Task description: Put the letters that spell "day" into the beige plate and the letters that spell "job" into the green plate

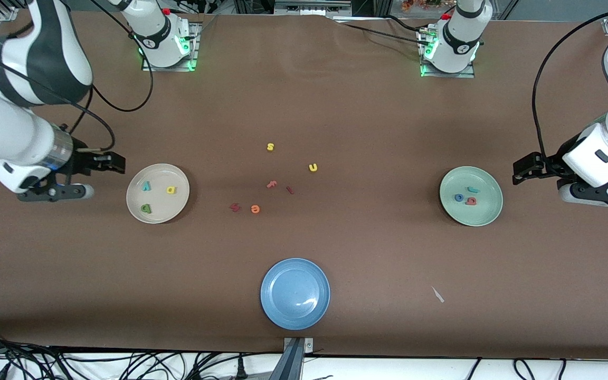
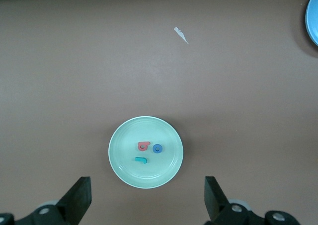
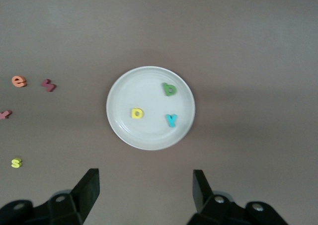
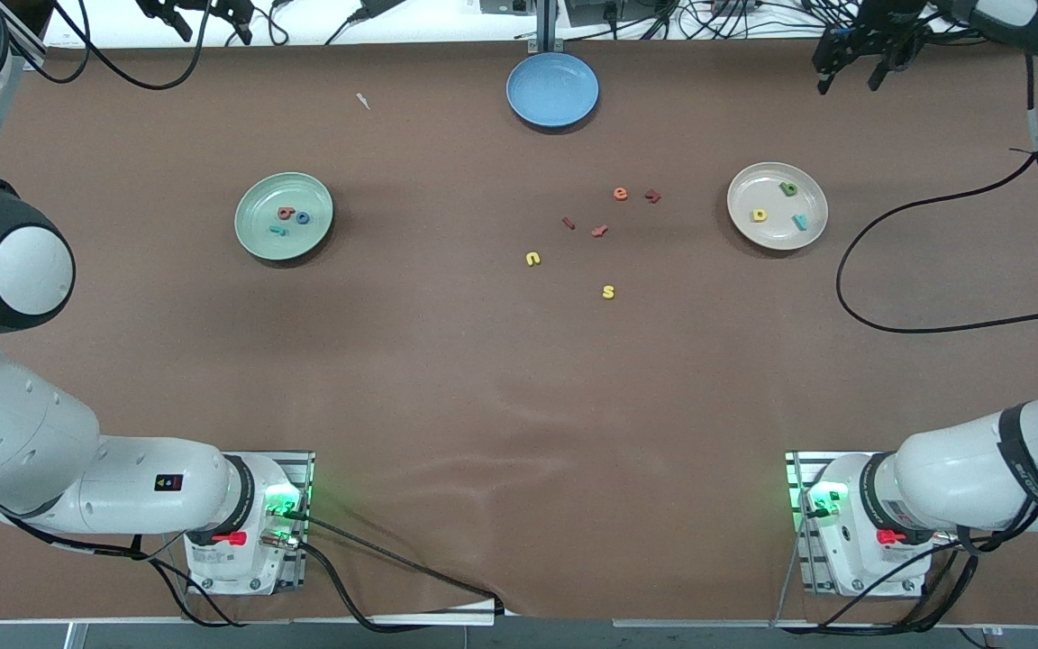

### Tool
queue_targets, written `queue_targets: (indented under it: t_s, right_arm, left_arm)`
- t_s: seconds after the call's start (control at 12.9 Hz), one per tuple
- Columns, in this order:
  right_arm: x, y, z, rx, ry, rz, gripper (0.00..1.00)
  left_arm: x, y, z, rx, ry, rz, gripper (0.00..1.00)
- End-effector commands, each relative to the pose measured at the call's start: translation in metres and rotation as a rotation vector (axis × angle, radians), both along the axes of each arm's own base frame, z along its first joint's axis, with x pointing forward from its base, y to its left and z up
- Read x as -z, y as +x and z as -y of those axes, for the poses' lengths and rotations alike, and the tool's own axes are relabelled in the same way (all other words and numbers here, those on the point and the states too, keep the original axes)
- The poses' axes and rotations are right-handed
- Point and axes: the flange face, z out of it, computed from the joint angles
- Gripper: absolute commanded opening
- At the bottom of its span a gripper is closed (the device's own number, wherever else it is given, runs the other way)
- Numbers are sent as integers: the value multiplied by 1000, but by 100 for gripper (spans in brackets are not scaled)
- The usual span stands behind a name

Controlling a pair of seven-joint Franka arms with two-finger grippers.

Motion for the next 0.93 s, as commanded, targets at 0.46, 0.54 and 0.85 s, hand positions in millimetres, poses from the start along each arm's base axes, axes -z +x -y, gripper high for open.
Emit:
queue_targets:
  t_s: [0.46,0.54,0.85]
  right_arm:
    - [-69,-30,32,21,19,29,100]
    - [-74,-34,32,19,19,23,100]
    - [-85,-33,42,9,20,39,100]
  left_arm:
    - [1,-3,1,13,-25,-6,100]
    - [1,-3,2,13,-25,-6,100]
    - [1,-3,2,8,-25,-6,100]
